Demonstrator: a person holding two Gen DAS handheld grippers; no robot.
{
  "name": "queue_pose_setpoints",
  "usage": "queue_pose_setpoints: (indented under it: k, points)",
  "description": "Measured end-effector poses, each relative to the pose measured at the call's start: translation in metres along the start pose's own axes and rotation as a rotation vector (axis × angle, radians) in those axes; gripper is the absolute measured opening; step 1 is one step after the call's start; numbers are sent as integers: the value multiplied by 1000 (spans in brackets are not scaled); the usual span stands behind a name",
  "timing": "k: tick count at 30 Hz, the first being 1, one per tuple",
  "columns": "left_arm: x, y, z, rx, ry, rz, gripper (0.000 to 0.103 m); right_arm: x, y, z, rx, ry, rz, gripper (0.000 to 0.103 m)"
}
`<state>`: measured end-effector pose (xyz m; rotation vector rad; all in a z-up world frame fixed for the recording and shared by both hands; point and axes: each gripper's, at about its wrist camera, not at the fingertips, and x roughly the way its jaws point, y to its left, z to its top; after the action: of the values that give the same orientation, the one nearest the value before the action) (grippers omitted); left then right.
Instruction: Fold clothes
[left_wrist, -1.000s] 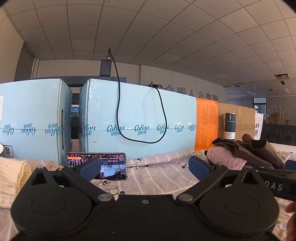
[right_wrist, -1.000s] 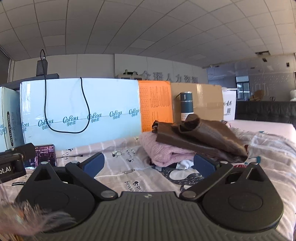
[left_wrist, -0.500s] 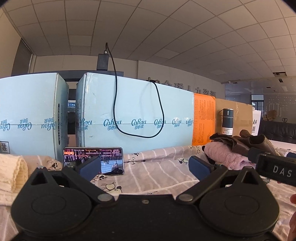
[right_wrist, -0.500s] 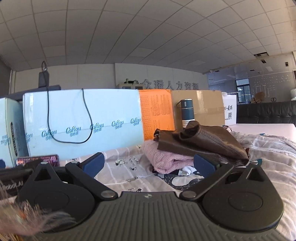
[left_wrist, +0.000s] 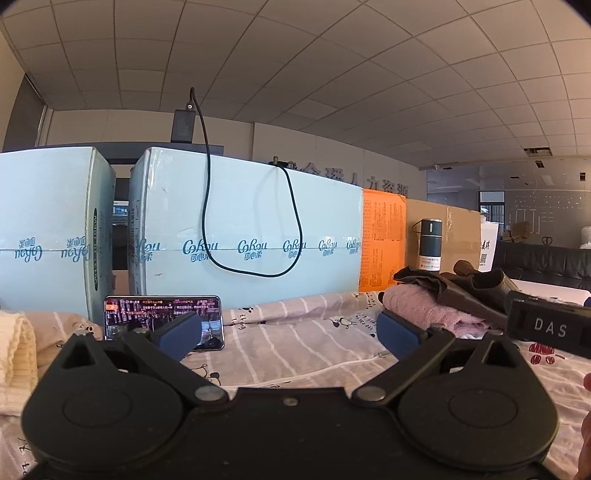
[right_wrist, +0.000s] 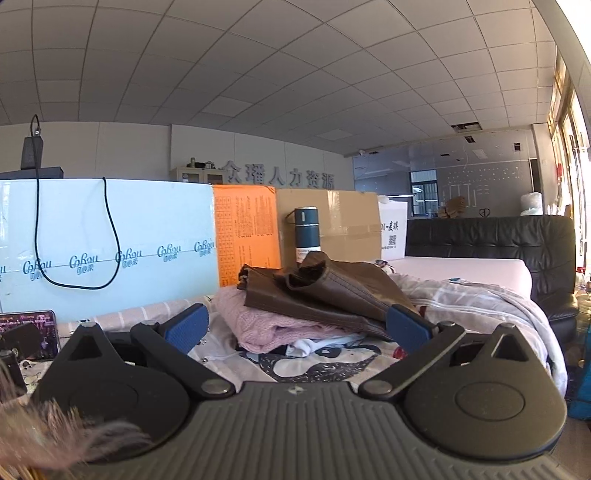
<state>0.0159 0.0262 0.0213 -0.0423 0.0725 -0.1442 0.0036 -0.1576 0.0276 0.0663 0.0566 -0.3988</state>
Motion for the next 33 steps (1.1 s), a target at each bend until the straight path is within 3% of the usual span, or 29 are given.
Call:
queue_pose_setpoints:
  k: [14, 33]
  points:
    - [1, -4, -1, 23, 43, -36, 103, -12, -7, 4, 9, 4, 3, 103]
    - [1, -6, -3, 31, 36, -42, 103, -10, -13, 2, 46, -4, -6, 103]
